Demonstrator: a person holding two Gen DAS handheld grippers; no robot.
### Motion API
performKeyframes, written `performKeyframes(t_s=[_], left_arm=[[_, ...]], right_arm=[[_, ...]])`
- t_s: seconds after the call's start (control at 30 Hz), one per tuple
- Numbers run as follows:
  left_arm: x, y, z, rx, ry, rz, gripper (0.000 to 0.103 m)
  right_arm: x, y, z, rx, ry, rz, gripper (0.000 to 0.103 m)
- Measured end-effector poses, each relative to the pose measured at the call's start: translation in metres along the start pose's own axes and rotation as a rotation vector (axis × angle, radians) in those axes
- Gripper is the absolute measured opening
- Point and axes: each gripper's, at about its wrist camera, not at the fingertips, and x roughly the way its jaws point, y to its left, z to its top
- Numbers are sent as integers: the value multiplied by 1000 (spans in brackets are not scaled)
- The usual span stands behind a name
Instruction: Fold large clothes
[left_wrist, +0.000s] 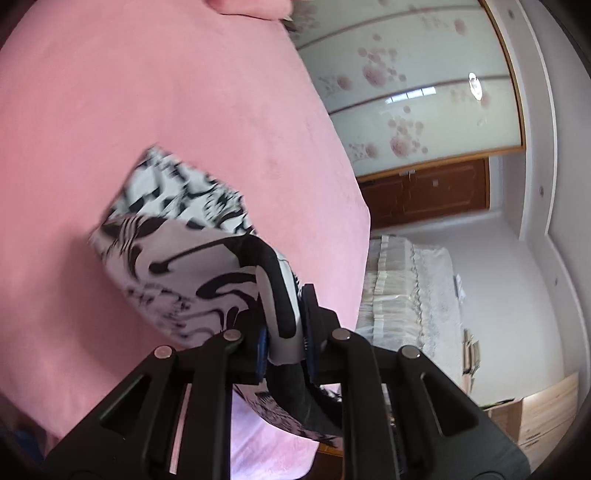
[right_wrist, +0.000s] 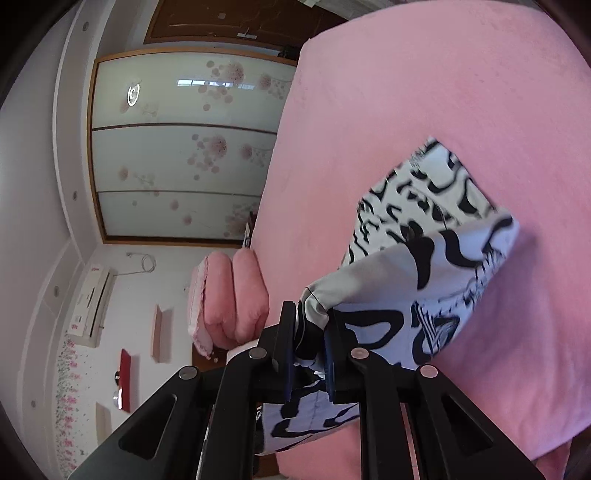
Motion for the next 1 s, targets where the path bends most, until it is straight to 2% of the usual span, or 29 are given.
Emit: performKeyframes(t_s=[0.13, 0.27, 0.37, 0.5, 0.57, 0.63, 0.7, 0.8, 0.9, 1.0], left_arm=[[46, -19, 51, -4, 43, -6, 12], [95, -22, 83, 38, 79, 46, 12], [137, -10, 104, 39, 90, 78, 12], [188, 17, 120, 29, 81, 151, 12], [213, 26, 124, 64, 73, 223, 12], [237, 34, 124, 102, 66, 262, 12], [262, 42, 126, 125, 64, 307, 13], [296, 56, 131, 95, 68, 382, 13], [319, 63, 130, 95, 69, 446, 14], [326, 64, 132, 47, 45, 470, 24]], right_arm=[[39, 16, 33, 11, -51, -32, 12], [88, 22, 62, -15, -65, -81, 12], [122, 14, 80, -47, -70, -120, 12], [186, -4, 111, -96, -47, -206, 12], [216, -11, 122, -147, -29, -262, 12], [239, -21, 131, -191, -22, -308, 12], [258, -36, 140, -189, -12, -343, 12], [286, -69, 155, -121, 11, -372, 13], [305, -82, 165, -128, 53, -431, 14], [312, -83, 175, -135, 108, -430, 27]])
